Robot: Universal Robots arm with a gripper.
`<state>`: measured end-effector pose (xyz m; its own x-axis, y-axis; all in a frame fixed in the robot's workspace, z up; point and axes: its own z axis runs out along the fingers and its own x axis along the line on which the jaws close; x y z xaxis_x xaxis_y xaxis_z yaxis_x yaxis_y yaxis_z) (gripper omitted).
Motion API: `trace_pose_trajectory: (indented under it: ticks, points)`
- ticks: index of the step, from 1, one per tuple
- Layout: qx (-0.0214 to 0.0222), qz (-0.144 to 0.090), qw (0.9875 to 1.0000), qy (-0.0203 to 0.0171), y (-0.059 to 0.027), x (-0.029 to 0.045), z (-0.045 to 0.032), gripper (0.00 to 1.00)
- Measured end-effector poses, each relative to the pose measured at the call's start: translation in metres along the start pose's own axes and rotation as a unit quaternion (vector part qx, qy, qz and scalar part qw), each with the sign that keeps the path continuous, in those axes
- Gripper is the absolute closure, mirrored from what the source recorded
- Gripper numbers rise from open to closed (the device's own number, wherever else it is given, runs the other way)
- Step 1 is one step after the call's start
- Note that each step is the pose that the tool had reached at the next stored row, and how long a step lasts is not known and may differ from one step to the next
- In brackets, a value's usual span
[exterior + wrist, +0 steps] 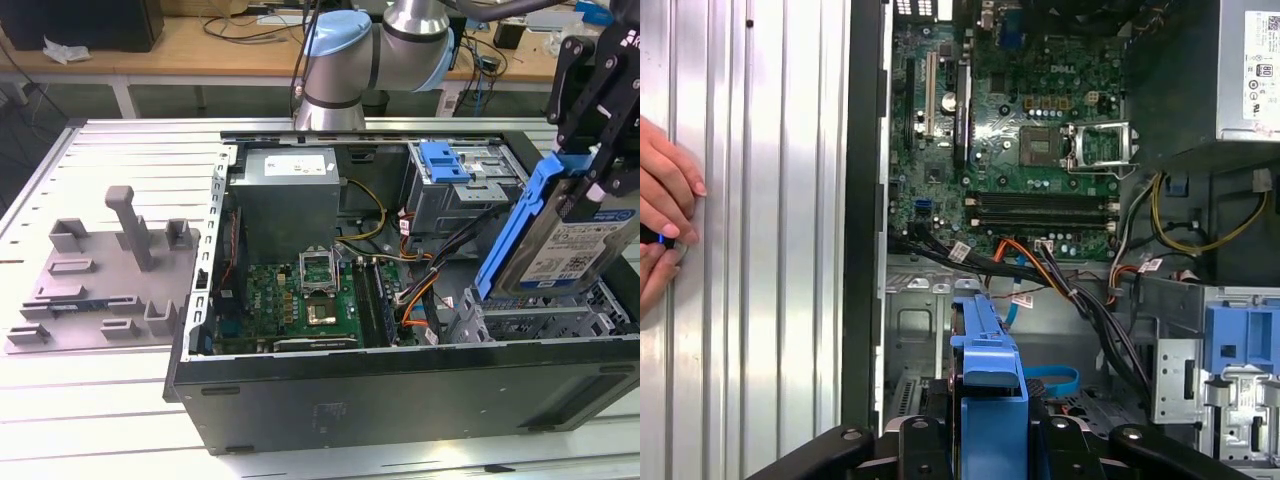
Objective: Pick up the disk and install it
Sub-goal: 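Insert the disk into the insertion slot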
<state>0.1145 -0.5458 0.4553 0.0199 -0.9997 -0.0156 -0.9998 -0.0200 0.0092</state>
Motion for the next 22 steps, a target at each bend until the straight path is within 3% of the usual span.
trace_pose_trajectory:
  ticks: [8,22]
  points:
    - [0.0,0.0,1.0,0.0,0.0,0.0035,0.0026,0.63]
    - [0.0001,0.0,1.0,0.0,0.0002,0.0033,0.0113,0.63]
